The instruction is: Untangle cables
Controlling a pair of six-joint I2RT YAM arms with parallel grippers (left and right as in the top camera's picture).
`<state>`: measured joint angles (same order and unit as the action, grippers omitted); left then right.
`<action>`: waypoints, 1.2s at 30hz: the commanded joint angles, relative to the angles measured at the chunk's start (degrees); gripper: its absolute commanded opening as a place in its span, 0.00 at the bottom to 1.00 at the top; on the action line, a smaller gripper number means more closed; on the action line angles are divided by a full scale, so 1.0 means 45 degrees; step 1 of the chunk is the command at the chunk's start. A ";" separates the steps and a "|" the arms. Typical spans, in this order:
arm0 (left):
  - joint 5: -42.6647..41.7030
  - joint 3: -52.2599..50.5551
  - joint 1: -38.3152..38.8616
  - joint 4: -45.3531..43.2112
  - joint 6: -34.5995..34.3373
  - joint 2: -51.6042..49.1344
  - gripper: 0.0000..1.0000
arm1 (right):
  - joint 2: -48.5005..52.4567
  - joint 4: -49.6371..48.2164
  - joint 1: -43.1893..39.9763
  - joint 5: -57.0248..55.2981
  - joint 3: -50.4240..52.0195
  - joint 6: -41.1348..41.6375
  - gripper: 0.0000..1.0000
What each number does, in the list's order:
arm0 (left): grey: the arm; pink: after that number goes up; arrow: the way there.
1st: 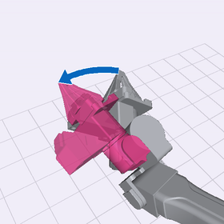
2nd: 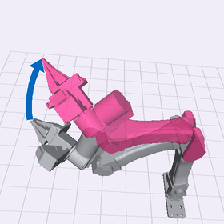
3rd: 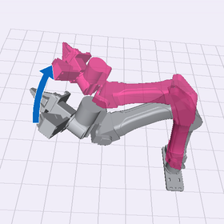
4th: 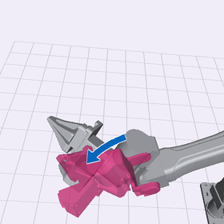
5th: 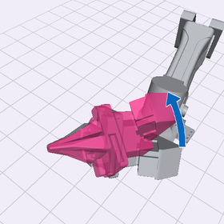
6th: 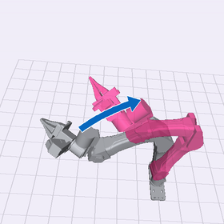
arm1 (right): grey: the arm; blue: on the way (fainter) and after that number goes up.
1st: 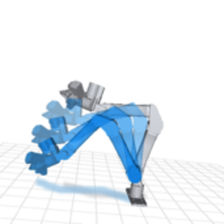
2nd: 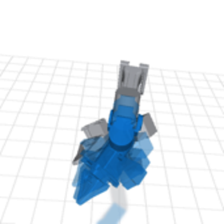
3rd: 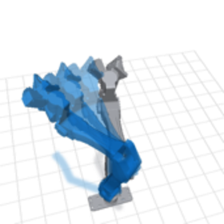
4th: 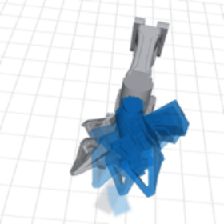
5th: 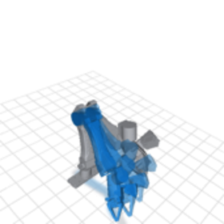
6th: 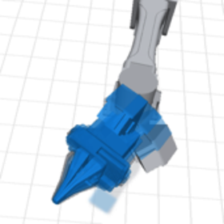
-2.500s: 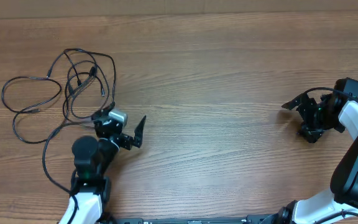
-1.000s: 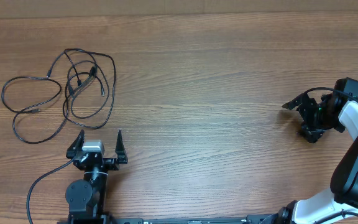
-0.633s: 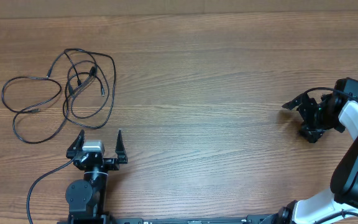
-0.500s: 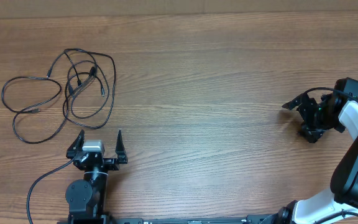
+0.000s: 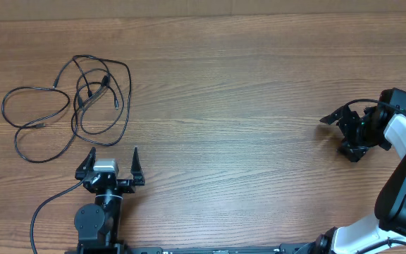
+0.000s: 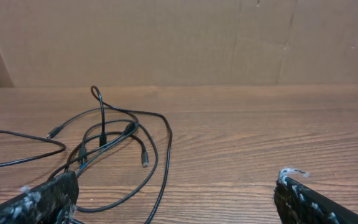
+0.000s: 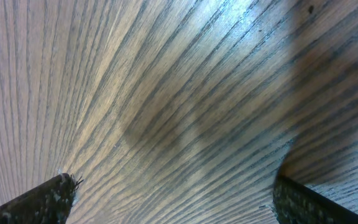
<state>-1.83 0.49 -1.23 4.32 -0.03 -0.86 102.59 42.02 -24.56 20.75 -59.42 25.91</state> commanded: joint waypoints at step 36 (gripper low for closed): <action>0.0078 -0.0049 -0.0053 0.0029 0.0199 0.0136 1.00 | -0.4342 -0.0078 -0.0083 -0.0515 0.0044 -0.0044 1.00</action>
<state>-1.83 0.49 -1.23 4.32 -0.03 -0.86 89.93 41.98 -24.67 19.05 -59.09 25.87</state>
